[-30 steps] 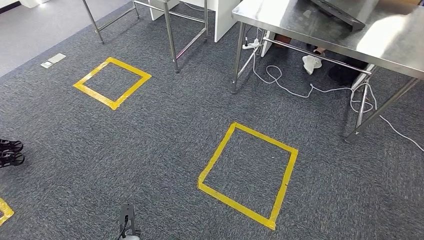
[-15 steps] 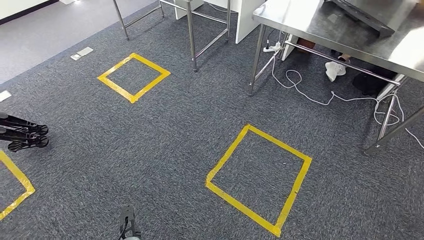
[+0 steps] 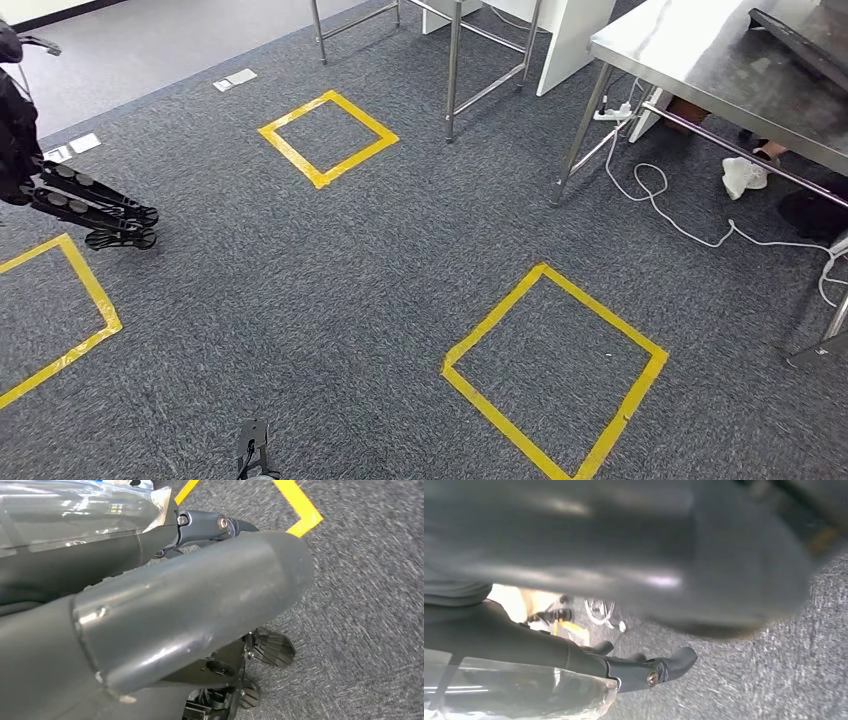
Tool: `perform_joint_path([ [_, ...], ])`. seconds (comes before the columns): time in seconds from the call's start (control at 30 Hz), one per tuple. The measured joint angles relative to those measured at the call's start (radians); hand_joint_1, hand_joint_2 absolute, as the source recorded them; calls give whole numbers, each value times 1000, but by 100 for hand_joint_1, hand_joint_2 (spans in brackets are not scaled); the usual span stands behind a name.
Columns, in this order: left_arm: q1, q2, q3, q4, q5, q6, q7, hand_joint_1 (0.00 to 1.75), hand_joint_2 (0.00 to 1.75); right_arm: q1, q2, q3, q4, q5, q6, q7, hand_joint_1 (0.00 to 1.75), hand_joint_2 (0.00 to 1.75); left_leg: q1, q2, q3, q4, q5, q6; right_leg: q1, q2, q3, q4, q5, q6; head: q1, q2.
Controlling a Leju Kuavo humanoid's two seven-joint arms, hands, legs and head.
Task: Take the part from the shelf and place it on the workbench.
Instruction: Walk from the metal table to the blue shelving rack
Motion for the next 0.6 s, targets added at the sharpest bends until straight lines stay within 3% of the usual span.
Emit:
perform_joint_path([
  [0.07, -1, 0, 0, 0, 0, 0, 0, 0, 0, 2, 0, 0, 0, 0, 0, 0, 0, 0, -4, -18, -5, 6, 0, -11, -7, 30, 42, -102, 38, 1, -1, 0],
  [0.1, -1, 1, 0, 0, 0, 0, 0, 0, 0, 3, 0, 0, 0, 0, -1, 0, 0, 0, -5, -25, -8, 8, 0, -17, -6, 37, 49, -119, 43, -5, -2, 0],
  [0.17, 1, 4, 0, 1, 0, -3, 3, 0, 0, 2, 1, 0, 0, -1, -2, -3, 0, 0, 0, -35, -13, 8, 2, -28, -5, 22, 54, -121, 48, -22, -3, 0],
  [0.23, 3, 6, 0, 2, 1, -6, 6, 0, 0, 4, 1, 0, 0, -1, -4, -7, 0, 0, 5, -13, -29, 37, -18, -37, -6, 5, 58, -124, 54, -38, -7, 0],
  [0.33, 6, 8, 0, 5, 4, -8, 7, 0, 0, 12, 1, 0, 0, -2, -6, -10, 0, 0, 6, 41, -106, 208, -113, -46, 2, -27, 58, -124, 54, -51, -15, 0],
  [0.4, 14, 8, 0, 7, 5, -11, 7, 0, 0, 14, 1, 0, 0, -2, -6, -11, 0, 0, 8, 50, -142, 288, -136, -48, 7, -49, 58, -124, 51, -54, -15, 0],
  [0.43, 18, 9, 0, 7, 5, -13, 9, 0, 0, 15, 0, 0, 0, -3, -7, -11, 0, 0, 9, 54, -133, 273, -119, -48, 8, -58, 60, -124, 50, -55, -16, 0],
  [0.53, 22, 12, 0, 8, -1, -19, 12, 0, 0, 15, 1, 0, 0, -5, -9, -10, 0, 0, 6, 94, -35, 90, -41, -40, 14, -80, 66, -123, 42, -52, -15, 0],
  [0.6, 20, 12, 0, 8, -6, -23, 16, 0, 0, 15, 2, 0, 0, -7, -15, -9, 0, 0, -3, 110, -4, 28, -28, -31, 20, -91, 67, -123, 38, -44, -14, 0],
])
